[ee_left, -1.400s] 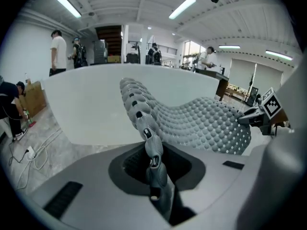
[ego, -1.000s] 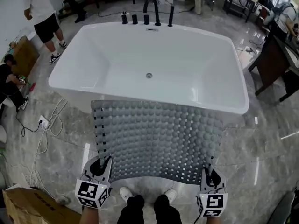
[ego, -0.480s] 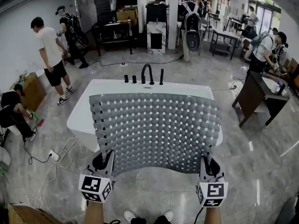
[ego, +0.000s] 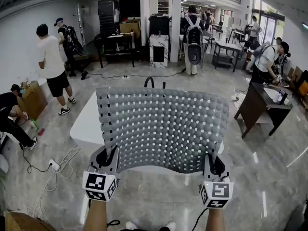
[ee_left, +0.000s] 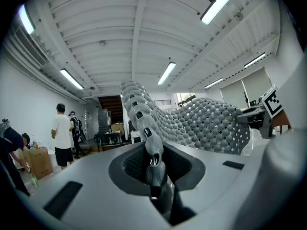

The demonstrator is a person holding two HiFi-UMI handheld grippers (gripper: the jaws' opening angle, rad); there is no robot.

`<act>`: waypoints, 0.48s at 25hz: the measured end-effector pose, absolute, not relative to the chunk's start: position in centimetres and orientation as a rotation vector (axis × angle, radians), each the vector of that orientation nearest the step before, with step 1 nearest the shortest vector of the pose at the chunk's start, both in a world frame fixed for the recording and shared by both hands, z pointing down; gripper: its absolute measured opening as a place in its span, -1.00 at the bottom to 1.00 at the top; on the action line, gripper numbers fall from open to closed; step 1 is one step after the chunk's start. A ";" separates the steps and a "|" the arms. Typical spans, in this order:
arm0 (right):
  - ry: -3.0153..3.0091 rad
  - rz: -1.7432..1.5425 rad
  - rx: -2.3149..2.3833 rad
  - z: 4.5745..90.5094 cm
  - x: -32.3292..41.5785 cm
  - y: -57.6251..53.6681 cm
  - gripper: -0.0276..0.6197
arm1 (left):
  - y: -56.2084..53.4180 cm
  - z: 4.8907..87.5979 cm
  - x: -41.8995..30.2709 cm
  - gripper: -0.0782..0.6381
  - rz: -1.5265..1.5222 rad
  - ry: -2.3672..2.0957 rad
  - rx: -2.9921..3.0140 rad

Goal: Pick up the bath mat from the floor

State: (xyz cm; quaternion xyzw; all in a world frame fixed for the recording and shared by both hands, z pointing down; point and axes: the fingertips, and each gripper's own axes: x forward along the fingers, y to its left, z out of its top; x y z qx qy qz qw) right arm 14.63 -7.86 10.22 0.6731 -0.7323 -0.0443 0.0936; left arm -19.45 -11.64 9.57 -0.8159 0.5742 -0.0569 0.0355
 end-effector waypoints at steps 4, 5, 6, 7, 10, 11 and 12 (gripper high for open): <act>-2.184 -0.131 1.993 10.3 13.9 -7.6 -0.66 | -11.3 9.8 -19.5 -0.59 -0.183 1.749 -2.512; -2.185 -0.129 1.992 10.3 13.8 -7.6 -0.67 | -11.3 9.8 -19.4 -0.59 -0.182 1.748 -2.514; -2.186 -0.129 1.991 10.2 13.8 -7.6 -0.67 | -11.3 9.7 -19.4 -0.59 -0.181 1.749 -2.515; -2.187 -0.129 1.989 10.1 13.7 -7.7 -0.67 | -11.3 9.6 -19.4 -0.59 -0.180 1.752 -2.515; -2.189 -0.125 1.988 9.8 13.6 -7.7 -0.68 | -11.1 9.4 -19.5 -0.59 -0.178 1.758 -2.515; -2.186 -0.125 1.989 9.7 13.6 -7.7 -0.68 | -11.1 9.4 -19.5 -0.59 -0.177 1.761 -2.516; -2.184 -0.127 1.990 9.6 13.7 -7.7 -0.68 | -11.1 9.4 -19.4 -0.59 -0.176 1.763 -2.517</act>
